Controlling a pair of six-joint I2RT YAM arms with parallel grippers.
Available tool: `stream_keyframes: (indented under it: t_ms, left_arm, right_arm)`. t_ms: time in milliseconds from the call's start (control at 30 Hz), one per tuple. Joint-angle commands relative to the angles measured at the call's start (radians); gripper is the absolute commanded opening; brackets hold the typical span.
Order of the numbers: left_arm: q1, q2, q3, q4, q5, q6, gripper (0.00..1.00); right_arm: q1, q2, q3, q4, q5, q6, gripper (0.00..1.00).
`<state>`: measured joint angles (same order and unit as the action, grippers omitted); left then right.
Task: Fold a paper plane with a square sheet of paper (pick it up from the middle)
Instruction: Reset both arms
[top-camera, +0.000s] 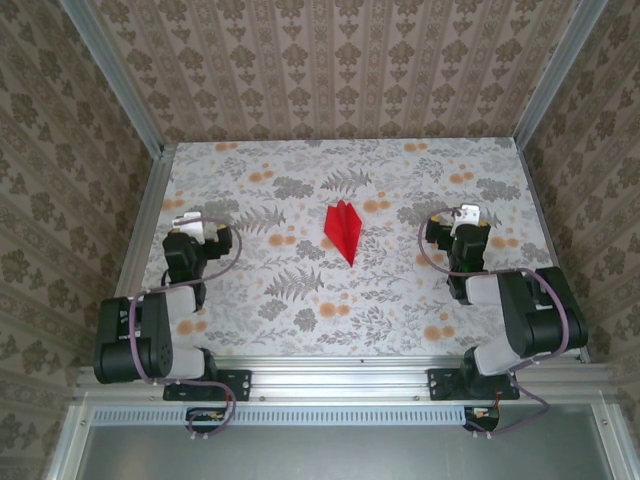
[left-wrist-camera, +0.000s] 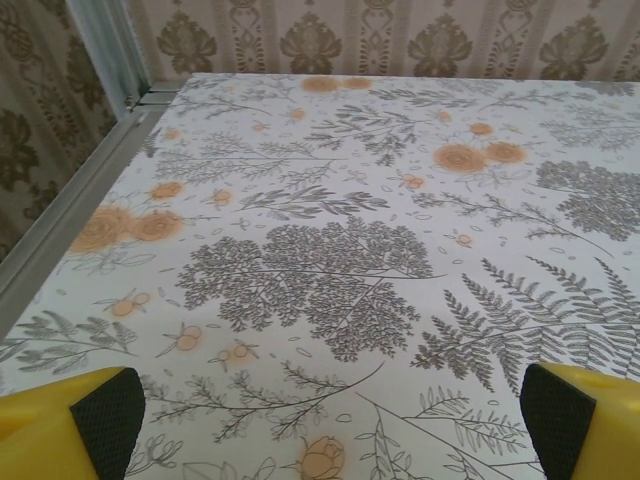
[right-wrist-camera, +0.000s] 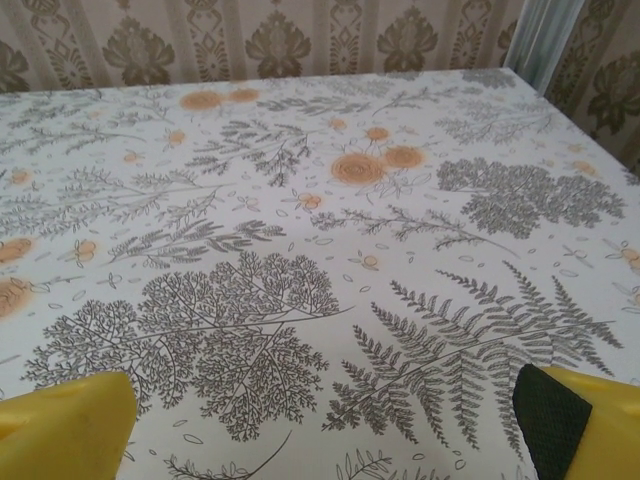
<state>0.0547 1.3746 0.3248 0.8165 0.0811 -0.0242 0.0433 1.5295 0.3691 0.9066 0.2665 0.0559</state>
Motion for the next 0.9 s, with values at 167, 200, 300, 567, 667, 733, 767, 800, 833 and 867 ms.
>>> stream_keyframes:
  t_ms: [167,200,300,567,667,733,767,800,833,867]
  left_arm:
    - [-0.015,0.100,0.037,0.053,0.006,0.036,1.00]
    - [-0.023,0.118,0.049,0.045,0.005,0.045,1.00]
    - [-0.053,0.143,0.096,-0.028,-0.011,0.081,1.00]
    - [-0.070,0.147,0.099,-0.026,-0.079,0.076,1.00]
    - [-0.072,0.146,0.099,-0.026,-0.081,0.078,1.00]
    - [-0.072,0.147,0.098,-0.025,-0.081,0.078,1.00]
    - [-0.072,0.147,0.099,-0.027,-0.080,0.078,1.00]
    - [-0.072,0.147,0.098,-0.027,-0.081,0.078,1.00]
    - [-0.072,0.148,0.098,-0.027,-0.081,0.078,1.00]
    - [-0.072,0.149,0.100,-0.029,-0.081,0.078,1.00]
  right_arm:
    - [-0.005,0.023,-0.008,0.078,-0.046,0.005,1.00]
    - [-0.004,0.024,-0.006,0.078,-0.046,0.005,1.00]
    - [-0.004,0.024,0.002,0.064,-0.050,0.002,1.00]
    - [-0.003,0.023,0.000,0.066,-0.049,0.001,1.00]
    - [-0.003,0.023,-0.001,0.068,-0.049,0.001,1.00]
    - [-0.003,0.023,-0.001,0.068,-0.049,0.001,1.00]
    - [-0.003,0.023,-0.001,0.068,-0.049,0.002,1.00]
    - [-0.003,0.023,-0.001,0.068,-0.049,0.001,1.00]
    - [-0.003,0.023,-0.001,0.068,-0.049,0.001,1.00]
    - [-0.003,0.023,-0.001,0.067,-0.049,0.001,1.00]
